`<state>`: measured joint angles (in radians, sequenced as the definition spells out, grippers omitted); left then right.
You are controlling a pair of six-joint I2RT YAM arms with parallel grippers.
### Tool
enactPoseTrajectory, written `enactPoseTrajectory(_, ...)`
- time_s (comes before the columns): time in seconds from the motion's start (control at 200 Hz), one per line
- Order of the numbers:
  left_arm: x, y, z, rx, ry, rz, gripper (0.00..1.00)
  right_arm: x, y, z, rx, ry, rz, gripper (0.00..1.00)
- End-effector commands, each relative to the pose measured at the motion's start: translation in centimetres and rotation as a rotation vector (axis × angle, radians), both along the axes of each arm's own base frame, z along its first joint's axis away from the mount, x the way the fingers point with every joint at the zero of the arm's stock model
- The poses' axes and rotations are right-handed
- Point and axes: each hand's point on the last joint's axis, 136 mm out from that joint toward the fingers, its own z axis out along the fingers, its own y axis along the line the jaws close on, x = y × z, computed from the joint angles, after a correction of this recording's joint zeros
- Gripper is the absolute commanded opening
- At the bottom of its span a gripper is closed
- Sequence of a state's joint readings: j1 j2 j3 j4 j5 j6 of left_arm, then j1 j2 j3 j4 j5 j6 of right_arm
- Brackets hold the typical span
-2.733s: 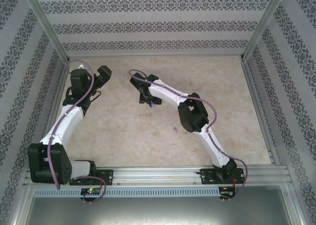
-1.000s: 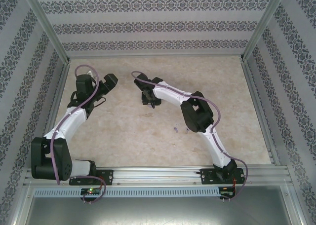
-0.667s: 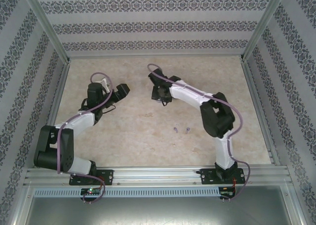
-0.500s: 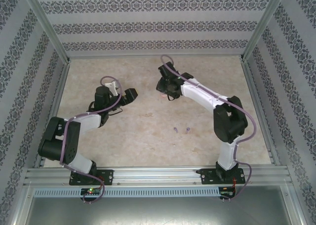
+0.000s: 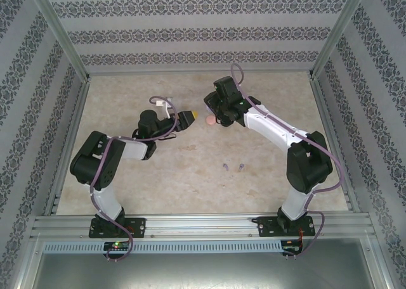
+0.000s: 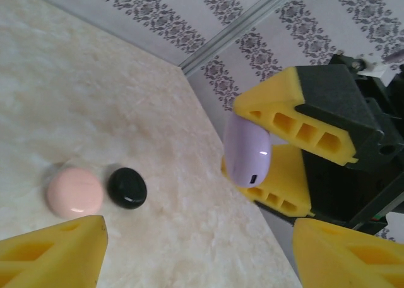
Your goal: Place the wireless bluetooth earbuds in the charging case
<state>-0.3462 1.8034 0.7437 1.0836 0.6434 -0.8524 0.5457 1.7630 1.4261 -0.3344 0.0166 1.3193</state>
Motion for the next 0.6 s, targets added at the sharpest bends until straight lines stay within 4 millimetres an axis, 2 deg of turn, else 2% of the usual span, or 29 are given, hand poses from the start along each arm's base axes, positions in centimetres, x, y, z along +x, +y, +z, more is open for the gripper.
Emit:
enactPoseTrajectory(0.0, 0.3, -1.5, 2.9, -0.071, -0.099, -0.027, 0.74, -0.4, 1.0, 2.2, 0.097, -0.024, -0.040, 0.33)
enactPoseTrajectory(0.26, 0.9, -3.6, 2.8, -0.101, -0.113, -0.052, 0.65, -0.5, 2.5, 2.6, 0.117, -0.021, -0.013, 0.33)
enactPoseTrajectory(0.45, 1.5, -3.7, 3.0, -0.104, -0.124, -0.031, 0.61, -0.7, 2.8, 2.8, 0.117, -0.023, -0.003, 0.33)
enactPoseTrajectory(0.595, 1.9, -3.7, 2.9, -0.107, -0.124, -0.024, 0.54, -0.7, 3.0, 2.7, 0.116, -0.021, 0.000, 0.33)
